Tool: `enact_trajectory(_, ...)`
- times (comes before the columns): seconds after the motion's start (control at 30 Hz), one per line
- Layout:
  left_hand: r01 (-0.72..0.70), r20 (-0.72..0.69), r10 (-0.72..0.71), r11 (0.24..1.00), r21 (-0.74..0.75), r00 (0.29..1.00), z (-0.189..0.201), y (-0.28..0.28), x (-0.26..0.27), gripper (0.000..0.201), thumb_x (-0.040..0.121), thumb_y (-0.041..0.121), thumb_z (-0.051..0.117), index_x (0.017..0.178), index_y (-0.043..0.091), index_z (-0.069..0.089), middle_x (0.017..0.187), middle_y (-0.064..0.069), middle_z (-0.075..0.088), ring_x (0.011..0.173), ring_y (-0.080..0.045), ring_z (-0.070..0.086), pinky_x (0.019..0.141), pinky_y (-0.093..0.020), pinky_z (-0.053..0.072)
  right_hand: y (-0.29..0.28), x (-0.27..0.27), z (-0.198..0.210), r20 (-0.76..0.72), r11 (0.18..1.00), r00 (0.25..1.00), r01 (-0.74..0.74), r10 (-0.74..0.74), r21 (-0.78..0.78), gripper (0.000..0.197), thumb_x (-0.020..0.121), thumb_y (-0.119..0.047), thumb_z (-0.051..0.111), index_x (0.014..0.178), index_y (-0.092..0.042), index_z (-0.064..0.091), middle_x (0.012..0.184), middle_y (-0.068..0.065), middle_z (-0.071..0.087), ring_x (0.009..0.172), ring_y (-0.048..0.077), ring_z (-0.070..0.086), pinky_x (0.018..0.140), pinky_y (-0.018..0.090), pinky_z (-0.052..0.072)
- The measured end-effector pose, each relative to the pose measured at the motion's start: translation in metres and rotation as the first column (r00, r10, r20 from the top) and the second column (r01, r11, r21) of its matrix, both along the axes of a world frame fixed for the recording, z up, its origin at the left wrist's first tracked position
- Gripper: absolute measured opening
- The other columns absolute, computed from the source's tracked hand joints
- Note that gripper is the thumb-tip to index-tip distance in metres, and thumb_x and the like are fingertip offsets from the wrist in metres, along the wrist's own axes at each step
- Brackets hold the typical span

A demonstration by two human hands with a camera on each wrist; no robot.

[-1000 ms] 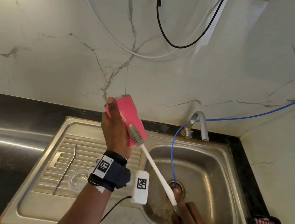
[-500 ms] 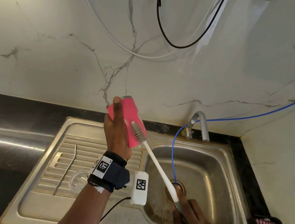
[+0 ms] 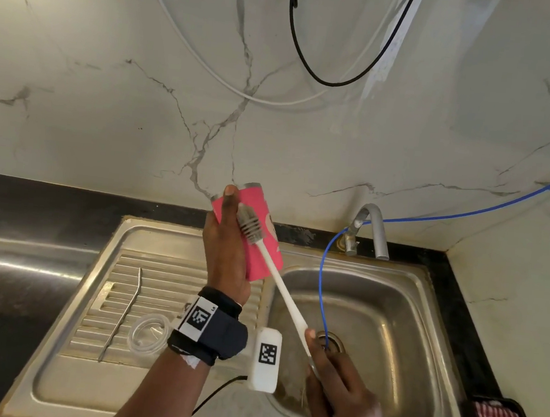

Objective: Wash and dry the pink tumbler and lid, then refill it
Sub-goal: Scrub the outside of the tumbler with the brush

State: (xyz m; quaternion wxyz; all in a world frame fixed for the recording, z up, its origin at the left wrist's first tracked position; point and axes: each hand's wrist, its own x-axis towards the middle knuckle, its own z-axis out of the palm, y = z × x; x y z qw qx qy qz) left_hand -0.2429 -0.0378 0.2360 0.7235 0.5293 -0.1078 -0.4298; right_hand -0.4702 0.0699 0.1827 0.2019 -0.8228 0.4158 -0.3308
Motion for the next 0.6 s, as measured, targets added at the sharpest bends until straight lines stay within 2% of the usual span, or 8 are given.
enact_trajectory(0.07, 0.013, -0.003, -0.013, 1.000, 0.012, 1.000, 0.000, 0.000, -0.010, 0.074, 0.085, 0.086, 0.058, 0.126, 0.025, 0.066, 0.114, -0.011, 0.078, 0.101, -0.035, 0.078, 0.085, -0.057, 0.066, -0.007, 0.010, 0.002, 0.035, 0.999, 0.999, 0.032, -0.031, -0.030, 0.060, 0.094, -0.020, 0.062, 0.151, -0.038, 0.050, 0.104, -0.014, 0.057, 0.059, 0.007, 0.050, 0.054, 0.011, 0.042)
enact_trajectory(0.13, 0.035, 0.043, -0.037, 0.998, 0.043, 0.998, -0.001, 0.000, -0.018, 0.076, 0.081, 0.092, 0.055, 0.124, 0.029, 0.064, 0.107, -0.005, 0.079, 0.094, -0.030, 0.080, 0.080, -0.052, 0.067, -0.014, 0.018, 0.006, 0.060, 0.997, 0.997, 0.056, -0.053, -0.045, 0.067, 0.092, -0.014, 0.067, 0.153, -0.036, 0.047, 0.096, -0.014, 0.055, 0.060, 0.004, 0.047, 0.052, 0.013, 0.041)
enact_trajectory(0.23, 0.055, 0.114, -0.063, 0.996, 0.066, 0.992, -0.002, -0.001, -0.022, 0.087, 0.073, 0.100, 0.054, 0.127, 0.031, 0.062, 0.115, -0.009, 0.076, 0.096, -0.033, 0.079, 0.082, -0.057, 0.065, -0.020, 0.024, 0.010, 0.078, 0.996, 0.995, 0.069, -0.064, -0.063, 0.064, 0.095, -0.022, 0.061, 0.155, -0.038, 0.043, 0.092, -0.013, 0.055, 0.060, 0.006, 0.050, 0.049, 0.018, 0.045)
enact_trajectory(0.33, 0.019, 0.080, -0.020, 1.000, 0.014, 0.997, 0.005, -0.002, -0.010, 0.077, 0.090, 0.084, 0.049, 0.125, 0.018, 0.065, 0.112, -0.022, 0.075, 0.085, -0.030, 0.079, 0.072, -0.046, 0.066, -0.010, 0.012, 0.001, 0.116, 0.997, 0.992, 0.058, -0.051, -0.056, 0.067, 0.088, -0.014, 0.071, 0.148, -0.039, 0.054, 0.095, -0.015, 0.058, 0.062, 0.004, 0.050, 0.058, 0.009, 0.043)
enact_trajectory(0.4, -0.026, 0.066, 0.026, 1.000, 0.007, 0.997, 0.007, -0.003, 0.002, 0.074, 0.094, 0.081, 0.046, 0.125, 0.017, 0.066, 0.115, -0.026, 0.073, 0.086, -0.032, 0.077, 0.078, -0.050, 0.067, 0.001, 0.001, -0.004, 0.091, 0.998, 0.995, 0.048, -0.045, -0.032, 0.072, 0.080, -0.009, 0.075, 0.143, -0.040, 0.059, 0.097, -0.016, 0.060, 0.061, 0.004, 0.050, 0.062, 0.004, 0.040)
enact_trajectory(0.5, -0.029, 0.068, 0.028, 1.000, 0.013, 0.997, 0.008, -0.001, 0.000, 0.072, 0.093, 0.081, 0.046, 0.124, 0.019, 0.065, 0.111, -0.022, 0.074, 0.087, -0.030, 0.077, 0.080, -0.052, 0.067, -0.001, -0.001, -0.001, 0.089, 0.998, 0.995, 0.056, -0.054, -0.027, 0.066, 0.084, -0.015, 0.073, 0.143, -0.041, 0.058, 0.095, -0.015, 0.059, 0.059, 0.005, 0.050, 0.063, 0.001, 0.038)
enact_trajectory(0.6, 0.036, 0.090, -0.041, 0.998, 0.049, 0.995, 0.006, 0.003, -0.018, 0.075, 0.082, 0.093, 0.051, 0.120, 0.030, 0.065, 0.112, -0.009, 0.075, 0.099, -0.037, 0.077, 0.084, -0.061, 0.064, -0.017, 0.009, 0.006, 0.127, 0.995, 0.988, 0.096, -0.090, -0.037, 0.065, 0.089, -0.018, 0.070, 0.148, -0.041, 0.053, 0.090, -0.015, 0.057, 0.059, 0.005, 0.051, 0.058, 0.009, 0.042)
